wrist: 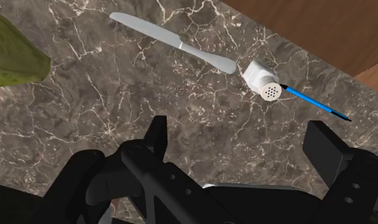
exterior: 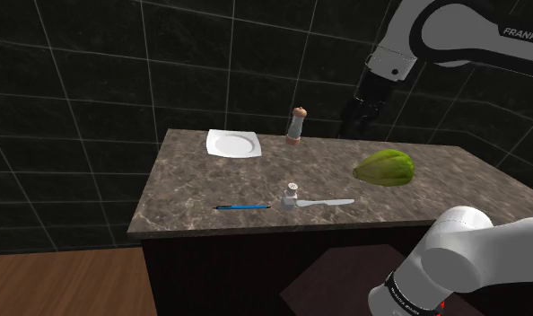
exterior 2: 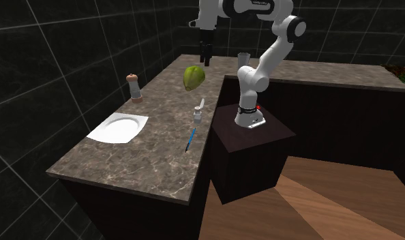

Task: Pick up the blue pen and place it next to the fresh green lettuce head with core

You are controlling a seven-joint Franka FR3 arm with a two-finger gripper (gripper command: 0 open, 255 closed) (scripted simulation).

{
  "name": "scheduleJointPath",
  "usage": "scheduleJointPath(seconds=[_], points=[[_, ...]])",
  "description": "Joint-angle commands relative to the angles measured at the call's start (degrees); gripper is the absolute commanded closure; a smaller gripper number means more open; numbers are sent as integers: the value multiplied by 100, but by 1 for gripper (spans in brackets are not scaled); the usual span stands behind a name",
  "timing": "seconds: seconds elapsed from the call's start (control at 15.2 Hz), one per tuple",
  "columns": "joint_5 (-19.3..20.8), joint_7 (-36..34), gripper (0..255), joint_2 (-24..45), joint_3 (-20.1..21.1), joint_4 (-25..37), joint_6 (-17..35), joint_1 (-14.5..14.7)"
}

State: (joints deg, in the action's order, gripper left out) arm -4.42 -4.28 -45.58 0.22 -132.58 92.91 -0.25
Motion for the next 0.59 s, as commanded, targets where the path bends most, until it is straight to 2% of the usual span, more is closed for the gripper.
scheduleJointPath(seconds=[0.0, 0.53], points=[[0, 0, 0, 0, 0, 0, 0, 0], [138, 1247, 0, 1380, 181, 14, 1053, 630]])
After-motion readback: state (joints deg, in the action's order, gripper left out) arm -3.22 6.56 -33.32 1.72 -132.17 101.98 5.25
